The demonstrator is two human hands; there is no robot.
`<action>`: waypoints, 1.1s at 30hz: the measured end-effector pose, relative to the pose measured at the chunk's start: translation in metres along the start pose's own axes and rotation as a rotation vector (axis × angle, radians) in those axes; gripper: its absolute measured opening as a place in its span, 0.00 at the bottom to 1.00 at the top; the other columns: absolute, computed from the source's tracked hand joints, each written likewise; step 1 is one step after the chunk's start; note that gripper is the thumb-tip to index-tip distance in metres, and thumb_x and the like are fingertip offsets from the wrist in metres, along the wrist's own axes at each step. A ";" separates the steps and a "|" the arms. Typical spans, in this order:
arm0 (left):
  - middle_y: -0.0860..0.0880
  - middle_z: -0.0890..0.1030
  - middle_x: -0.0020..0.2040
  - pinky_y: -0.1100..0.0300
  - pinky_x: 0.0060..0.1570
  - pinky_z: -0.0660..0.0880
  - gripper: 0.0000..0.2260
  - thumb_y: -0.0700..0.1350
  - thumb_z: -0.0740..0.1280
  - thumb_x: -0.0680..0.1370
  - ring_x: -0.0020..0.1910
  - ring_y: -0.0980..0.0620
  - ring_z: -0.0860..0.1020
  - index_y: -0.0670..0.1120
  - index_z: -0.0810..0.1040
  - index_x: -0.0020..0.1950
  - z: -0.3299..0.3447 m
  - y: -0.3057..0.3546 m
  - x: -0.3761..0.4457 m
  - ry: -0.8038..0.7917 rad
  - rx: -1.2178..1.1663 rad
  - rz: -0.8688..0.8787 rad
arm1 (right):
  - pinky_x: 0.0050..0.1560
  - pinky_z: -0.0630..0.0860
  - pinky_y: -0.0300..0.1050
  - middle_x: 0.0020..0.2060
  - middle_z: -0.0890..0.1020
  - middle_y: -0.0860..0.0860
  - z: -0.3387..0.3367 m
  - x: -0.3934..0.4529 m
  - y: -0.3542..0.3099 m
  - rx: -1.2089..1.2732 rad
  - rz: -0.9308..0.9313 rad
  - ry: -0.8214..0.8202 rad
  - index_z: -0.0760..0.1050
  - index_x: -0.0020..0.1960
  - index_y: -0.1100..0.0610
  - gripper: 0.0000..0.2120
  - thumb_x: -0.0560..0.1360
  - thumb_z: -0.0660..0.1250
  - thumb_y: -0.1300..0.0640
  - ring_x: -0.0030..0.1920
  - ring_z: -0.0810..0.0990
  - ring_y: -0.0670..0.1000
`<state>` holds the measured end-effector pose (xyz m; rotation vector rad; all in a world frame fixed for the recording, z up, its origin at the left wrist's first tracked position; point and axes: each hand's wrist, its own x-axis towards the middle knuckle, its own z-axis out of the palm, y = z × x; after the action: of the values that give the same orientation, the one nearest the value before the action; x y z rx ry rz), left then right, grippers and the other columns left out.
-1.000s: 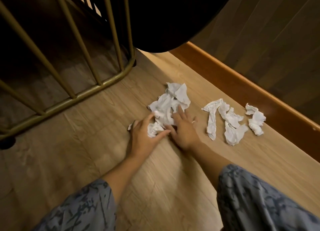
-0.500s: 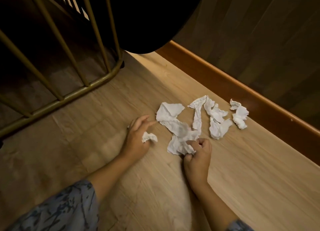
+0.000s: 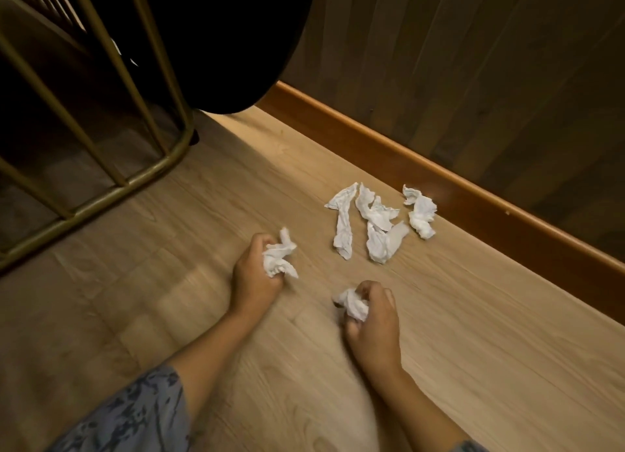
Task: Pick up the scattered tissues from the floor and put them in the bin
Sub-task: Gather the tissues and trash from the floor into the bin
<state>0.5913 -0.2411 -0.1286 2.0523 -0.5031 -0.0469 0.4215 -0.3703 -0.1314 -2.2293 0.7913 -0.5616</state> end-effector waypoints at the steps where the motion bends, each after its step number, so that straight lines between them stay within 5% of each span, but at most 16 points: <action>1: 0.52 0.80 0.50 0.59 0.44 0.76 0.20 0.33 0.69 0.65 0.48 0.51 0.80 0.48 0.75 0.55 -0.001 0.001 0.000 0.020 -0.025 -0.001 | 0.45 0.64 0.27 0.43 0.73 0.50 -0.007 0.000 0.006 -0.011 -0.031 0.035 0.74 0.47 0.57 0.18 0.62 0.70 0.73 0.44 0.70 0.48; 6: 0.42 0.71 0.60 0.65 0.55 0.73 0.20 0.25 0.65 0.65 0.56 0.45 0.76 0.42 0.82 0.51 0.020 0.024 0.021 0.048 -0.013 0.082 | 0.46 0.66 0.34 0.50 0.75 0.55 -0.044 0.049 0.014 0.027 -0.079 0.175 0.78 0.43 0.62 0.12 0.63 0.65 0.72 0.49 0.73 0.50; 8: 0.40 0.73 0.61 0.67 0.54 0.74 0.21 0.26 0.64 0.65 0.56 0.44 0.77 0.45 0.81 0.51 0.036 0.050 0.030 -0.118 -0.113 0.139 | 0.43 0.65 0.39 0.45 0.76 0.51 -0.052 0.078 0.009 -0.023 -0.099 0.158 0.76 0.46 0.58 0.14 0.64 0.65 0.71 0.45 0.73 0.51; 10: 0.44 0.74 0.65 0.55 0.63 0.71 0.22 0.33 0.66 0.65 0.64 0.43 0.72 0.47 0.81 0.56 0.055 0.071 0.039 -0.331 0.004 0.277 | 0.47 0.67 0.42 0.49 0.77 0.52 -0.050 0.106 0.003 -0.147 -0.094 0.114 0.76 0.55 0.56 0.19 0.66 0.68 0.67 0.50 0.73 0.52; 13: 0.51 0.60 0.77 0.47 0.74 0.49 0.30 0.39 0.69 0.68 0.77 0.47 0.52 0.52 0.71 0.70 0.079 0.066 0.041 -0.558 0.354 0.290 | 0.64 0.62 0.50 0.66 0.70 0.54 -0.040 0.124 0.009 -0.416 -0.073 -0.022 0.69 0.69 0.52 0.27 0.70 0.69 0.57 0.66 0.66 0.56; 14: 0.51 0.61 0.76 0.49 0.74 0.48 0.30 0.39 0.69 0.68 0.77 0.47 0.52 0.52 0.71 0.70 0.081 0.056 0.037 -0.576 0.331 0.270 | 0.70 0.57 0.53 0.71 0.66 0.53 -0.036 0.119 0.016 -0.466 -0.072 -0.080 0.67 0.71 0.51 0.28 0.72 0.68 0.54 0.71 0.62 0.56; 16: 0.47 0.74 0.66 0.51 0.70 0.62 0.24 0.44 0.68 0.65 0.70 0.44 0.68 0.47 0.76 0.61 0.079 0.037 0.022 -0.458 0.161 0.274 | 0.75 0.50 0.55 0.75 0.63 0.54 -0.029 0.098 0.032 -0.443 -0.098 -0.133 0.66 0.71 0.53 0.26 0.74 0.65 0.51 0.75 0.56 0.56; 18: 0.48 0.77 0.51 0.55 0.55 0.72 0.16 0.48 0.67 0.63 0.54 0.47 0.74 0.45 0.77 0.49 0.074 0.031 0.009 -0.289 0.103 0.294 | 0.76 0.54 0.54 0.72 0.69 0.55 -0.027 0.081 0.041 -0.331 -0.104 -0.113 0.68 0.69 0.57 0.27 0.75 0.63 0.43 0.75 0.59 0.56; 20: 0.50 0.75 0.44 0.59 0.47 0.69 0.12 0.50 0.69 0.64 0.47 0.50 0.71 0.48 0.72 0.43 0.073 0.033 0.007 -0.215 0.143 0.322 | 0.74 0.61 0.51 0.67 0.74 0.55 -0.027 0.077 0.044 -0.251 -0.107 -0.097 0.72 0.66 0.59 0.31 0.74 0.64 0.36 0.72 0.65 0.56; 24: 0.52 0.78 0.49 0.58 0.50 0.71 0.21 0.42 0.75 0.62 0.51 0.47 0.73 0.48 0.75 0.53 0.072 0.033 0.005 -0.225 0.181 0.325 | 0.65 0.61 0.34 0.62 0.76 0.55 -0.033 0.069 0.048 -0.119 -0.125 -0.075 0.74 0.61 0.60 0.21 0.71 0.73 0.56 0.64 0.74 0.54; 28: 0.47 0.69 0.65 0.59 0.61 0.70 0.42 0.37 0.78 0.60 0.64 0.50 0.68 0.51 0.66 0.72 0.068 0.036 -0.002 -0.370 0.209 0.447 | 0.66 0.64 0.36 0.66 0.75 0.50 -0.039 0.053 0.050 -0.075 -0.094 -0.130 0.71 0.67 0.56 0.27 0.70 0.72 0.60 0.67 0.72 0.49; 31: 0.48 0.68 0.71 0.55 0.69 0.64 0.30 0.46 0.75 0.68 0.72 0.50 0.64 0.50 0.71 0.68 0.072 0.031 -0.005 -0.558 0.260 0.625 | 0.64 0.66 0.37 0.64 0.76 0.49 -0.040 0.045 0.048 -0.050 -0.106 -0.181 0.70 0.68 0.55 0.29 0.69 0.72 0.60 0.65 0.73 0.48; 33: 0.48 0.76 0.61 0.50 0.62 0.71 0.17 0.45 0.72 0.69 0.65 0.50 0.71 0.46 0.77 0.57 0.072 0.029 -0.011 -0.524 0.239 0.629 | 0.62 0.64 0.33 0.62 0.75 0.47 -0.043 0.037 0.048 -0.007 -0.102 -0.200 0.69 0.68 0.55 0.29 0.70 0.73 0.58 0.61 0.72 0.43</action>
<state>0.5545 -0.3091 -0.1433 2.0113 -1.5209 -0.1549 0.4054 -0.4430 -0.1315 -2.2984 0.5812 -0.3765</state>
